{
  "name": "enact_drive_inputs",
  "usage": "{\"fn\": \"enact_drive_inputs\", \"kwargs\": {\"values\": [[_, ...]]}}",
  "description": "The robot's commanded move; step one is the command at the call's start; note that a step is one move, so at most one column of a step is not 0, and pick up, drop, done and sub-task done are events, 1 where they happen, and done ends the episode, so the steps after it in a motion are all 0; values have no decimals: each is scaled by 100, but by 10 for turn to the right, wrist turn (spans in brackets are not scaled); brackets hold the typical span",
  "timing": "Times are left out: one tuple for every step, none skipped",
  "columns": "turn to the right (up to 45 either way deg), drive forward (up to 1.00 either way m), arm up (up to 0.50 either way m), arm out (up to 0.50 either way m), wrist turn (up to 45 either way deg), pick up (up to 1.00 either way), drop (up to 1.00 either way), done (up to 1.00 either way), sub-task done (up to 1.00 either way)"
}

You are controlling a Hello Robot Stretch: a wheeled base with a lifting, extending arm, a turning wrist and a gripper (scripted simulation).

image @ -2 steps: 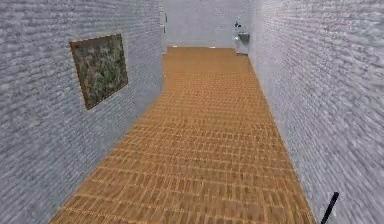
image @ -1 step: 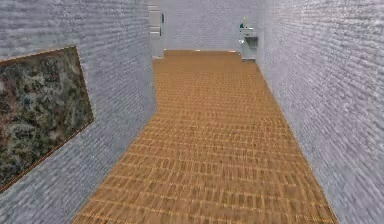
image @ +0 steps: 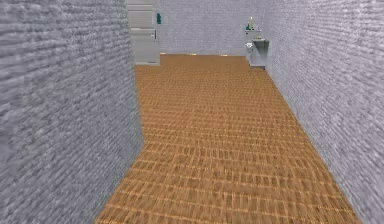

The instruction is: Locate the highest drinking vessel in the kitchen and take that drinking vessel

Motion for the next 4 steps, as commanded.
{"fn": "enact_drive_inputs", "kwargs": {"values": [[-30,0,0,0,0,0,0,0,0],[0,100,0,0,0,0,0,0,0],[0,100,0,0,0,0,0,0,0],[0,20,0,0,0,0,0,0,0]]}}
